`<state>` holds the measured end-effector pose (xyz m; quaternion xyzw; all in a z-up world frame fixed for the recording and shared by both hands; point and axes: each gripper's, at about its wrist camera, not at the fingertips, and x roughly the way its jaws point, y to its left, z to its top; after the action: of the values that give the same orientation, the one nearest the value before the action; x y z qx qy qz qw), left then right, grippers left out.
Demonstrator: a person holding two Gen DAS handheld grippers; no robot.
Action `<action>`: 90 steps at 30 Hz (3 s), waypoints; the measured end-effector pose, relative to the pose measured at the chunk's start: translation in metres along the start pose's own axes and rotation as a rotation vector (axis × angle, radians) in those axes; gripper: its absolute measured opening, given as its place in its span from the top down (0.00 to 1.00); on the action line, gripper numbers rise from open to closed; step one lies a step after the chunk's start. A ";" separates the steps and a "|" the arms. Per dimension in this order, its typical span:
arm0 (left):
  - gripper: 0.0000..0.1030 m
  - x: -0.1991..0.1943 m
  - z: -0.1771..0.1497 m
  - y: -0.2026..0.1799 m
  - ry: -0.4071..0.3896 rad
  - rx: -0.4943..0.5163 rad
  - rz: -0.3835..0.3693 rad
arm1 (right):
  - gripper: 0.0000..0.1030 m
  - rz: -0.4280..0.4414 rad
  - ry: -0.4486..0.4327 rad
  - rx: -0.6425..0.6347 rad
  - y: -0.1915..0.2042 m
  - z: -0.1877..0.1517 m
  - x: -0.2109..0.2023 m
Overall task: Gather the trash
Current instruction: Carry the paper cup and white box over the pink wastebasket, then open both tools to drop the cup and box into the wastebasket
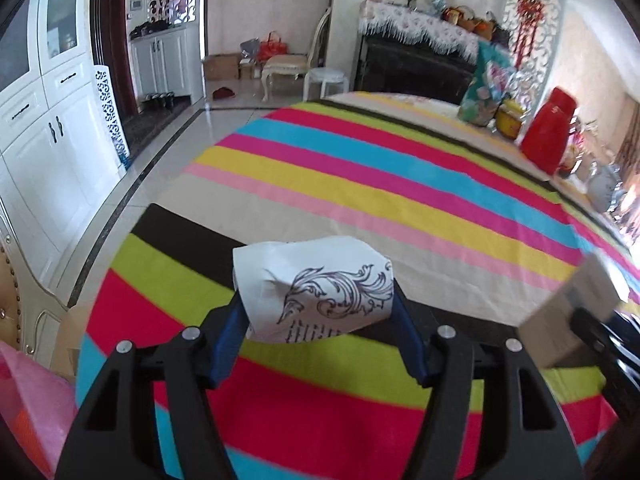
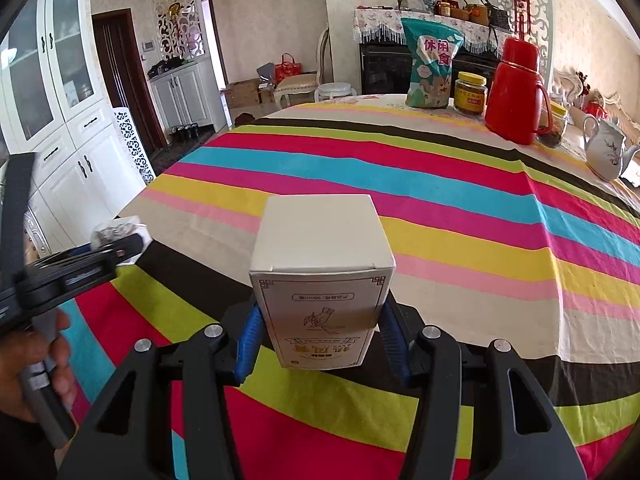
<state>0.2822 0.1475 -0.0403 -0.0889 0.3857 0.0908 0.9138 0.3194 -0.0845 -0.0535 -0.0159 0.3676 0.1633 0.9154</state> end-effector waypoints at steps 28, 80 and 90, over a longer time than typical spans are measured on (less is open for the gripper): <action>0.38 -0.251 -0.108 0.152 -0.225 -0.153 0.043 | 0.51 0.171 -0.062 -0.125 0.131 -0.045 -0.116; 0.37 -0.309 -0.164 0.314 -0.246 -0.292 0.169 | 0.51 0.427 0.011 -0.439 0.418 -0.091 -0.113; 0.37 -0.305 -0.164 0.317 -0.245 -0.300 0.165 | 0.51 0.453 0.022 -0.458 0.432 -0.095 -0.107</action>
<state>-0.1144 0.3868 0.0381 -0.1803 0.2598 0.2321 0.9198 0.0497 0.2792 -0.0107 -0.1408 0.3252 0.4412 0.8245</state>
